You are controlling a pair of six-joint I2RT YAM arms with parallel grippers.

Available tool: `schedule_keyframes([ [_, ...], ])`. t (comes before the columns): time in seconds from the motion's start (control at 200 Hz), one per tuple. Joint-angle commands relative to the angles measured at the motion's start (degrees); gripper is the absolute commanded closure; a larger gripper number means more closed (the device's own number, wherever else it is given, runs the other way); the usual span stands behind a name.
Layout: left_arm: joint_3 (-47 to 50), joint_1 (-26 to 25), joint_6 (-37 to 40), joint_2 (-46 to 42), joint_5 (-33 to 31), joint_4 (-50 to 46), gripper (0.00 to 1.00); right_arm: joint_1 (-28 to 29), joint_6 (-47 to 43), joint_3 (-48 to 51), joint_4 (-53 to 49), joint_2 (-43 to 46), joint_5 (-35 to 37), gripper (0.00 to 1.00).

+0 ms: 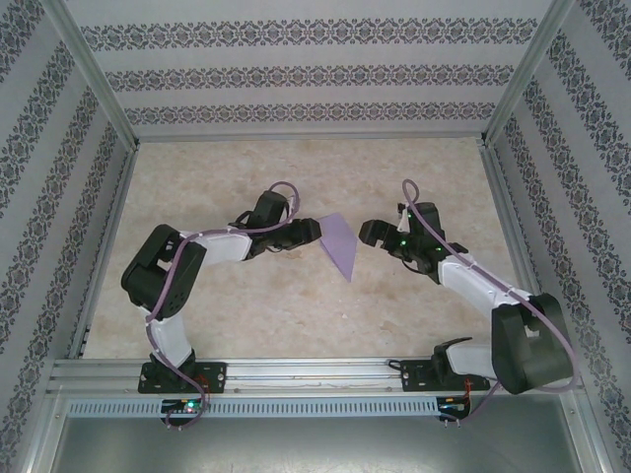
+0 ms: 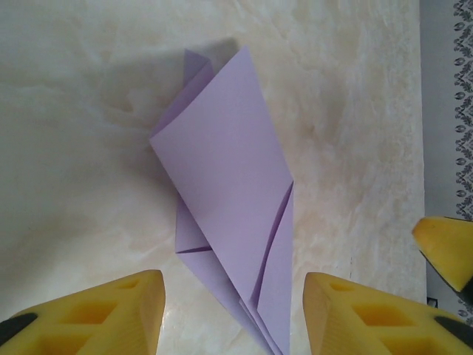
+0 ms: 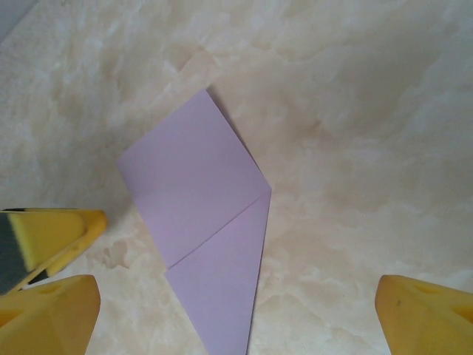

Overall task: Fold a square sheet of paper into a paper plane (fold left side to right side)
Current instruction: Fold the wing for the fifth time at the center of the table.

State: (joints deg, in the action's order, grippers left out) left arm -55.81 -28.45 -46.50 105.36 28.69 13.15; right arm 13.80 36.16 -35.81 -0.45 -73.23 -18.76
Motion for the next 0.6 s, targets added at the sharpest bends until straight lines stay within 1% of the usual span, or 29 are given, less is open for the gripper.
schedule_keyframes([
  [0.0, -1.7, -0.9, -2.7, 2.3, 0.6, 3.5, 0.48, -1.1, 0.6, 1.4, 1.8, 1.9, -1.8, 0.05],
  [0.065, -3.0, -1.2, -2.9, 3.8, 1.5, 3.6, 0.49, -1.6, 0.4, 1.8, 1.6, 2.3, -2.2, 0.05],
  [0.42, -8.8, -1.7, -3.5, 10.7, 3.6, 4.2, 0.61, -3.6, 0.0, 3.2, 1.5, 3.5, -4.5, 0.07],
  [0.52, -10.2, -1.6, -3.3, 11.9, 4.0, 4.0, 0.67, -4.0, 0.0, 3.5, 1.5, 3.8, -5.1, 0.08],
  [0.6, -10.8, -1.7, -2.2, 11.9, 4.0, 3.4, 0.74, -4.4, -0.5, 3.7, 2.0, 3.9, -6.5, 0.08],
])
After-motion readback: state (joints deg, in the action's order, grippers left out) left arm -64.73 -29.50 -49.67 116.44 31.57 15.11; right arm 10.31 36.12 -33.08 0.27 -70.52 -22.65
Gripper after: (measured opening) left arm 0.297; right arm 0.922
